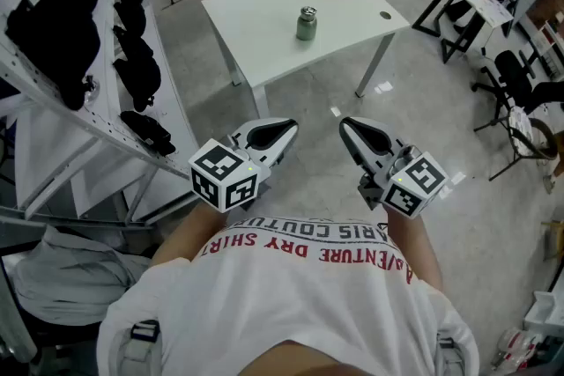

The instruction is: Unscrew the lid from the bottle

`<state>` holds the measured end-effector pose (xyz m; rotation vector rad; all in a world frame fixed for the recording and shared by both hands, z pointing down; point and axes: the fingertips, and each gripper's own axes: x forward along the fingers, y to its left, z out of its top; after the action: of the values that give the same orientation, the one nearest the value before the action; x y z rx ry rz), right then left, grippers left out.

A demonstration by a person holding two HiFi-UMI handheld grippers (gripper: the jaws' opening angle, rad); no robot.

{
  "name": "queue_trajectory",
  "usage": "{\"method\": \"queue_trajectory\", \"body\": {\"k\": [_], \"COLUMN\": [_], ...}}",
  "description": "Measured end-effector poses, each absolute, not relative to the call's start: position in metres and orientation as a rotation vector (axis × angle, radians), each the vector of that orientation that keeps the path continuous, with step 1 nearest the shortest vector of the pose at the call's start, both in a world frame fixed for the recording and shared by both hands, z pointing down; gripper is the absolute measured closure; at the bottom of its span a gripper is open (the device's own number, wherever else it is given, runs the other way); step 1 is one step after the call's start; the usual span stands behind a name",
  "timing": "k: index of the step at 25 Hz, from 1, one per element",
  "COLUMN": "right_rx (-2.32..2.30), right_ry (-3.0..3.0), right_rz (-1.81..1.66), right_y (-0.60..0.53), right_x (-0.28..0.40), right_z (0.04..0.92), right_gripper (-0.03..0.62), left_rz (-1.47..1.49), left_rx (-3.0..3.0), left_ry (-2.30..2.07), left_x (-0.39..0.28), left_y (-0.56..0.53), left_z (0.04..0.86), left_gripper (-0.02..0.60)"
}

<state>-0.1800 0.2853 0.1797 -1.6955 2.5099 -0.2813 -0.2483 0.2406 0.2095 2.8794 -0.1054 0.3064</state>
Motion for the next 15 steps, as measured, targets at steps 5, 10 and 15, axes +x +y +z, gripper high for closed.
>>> {"method": "queue_trajectory", "body": {"k": [5,10,15], "right_rx": [-1.742,-1.813,-1.857], "right_ry": [2.463,2.443,2.416], "right_rz": [-0.272,-0.252,-0.262], "right_y": [0.292,0.303,0.315], "right_x": [-0.162,-0.148,-0.135], "right_z": [0.18,0.184,0.186], "right_gripper": [0.563,0.562,0.415], "left_rz": [0.322,0.305,0.292], "left_rx": [2.893,2.887,2.898], "left_ry": [-0.143,-0.158,-0.15], "left_x": [-0.242,-0.237,-0.228], "left_y": [0.243,0.251,0.258], "left_z": [0.212,0.21,0.211], "left_gripper": [0.545,0.544,0.428]}}
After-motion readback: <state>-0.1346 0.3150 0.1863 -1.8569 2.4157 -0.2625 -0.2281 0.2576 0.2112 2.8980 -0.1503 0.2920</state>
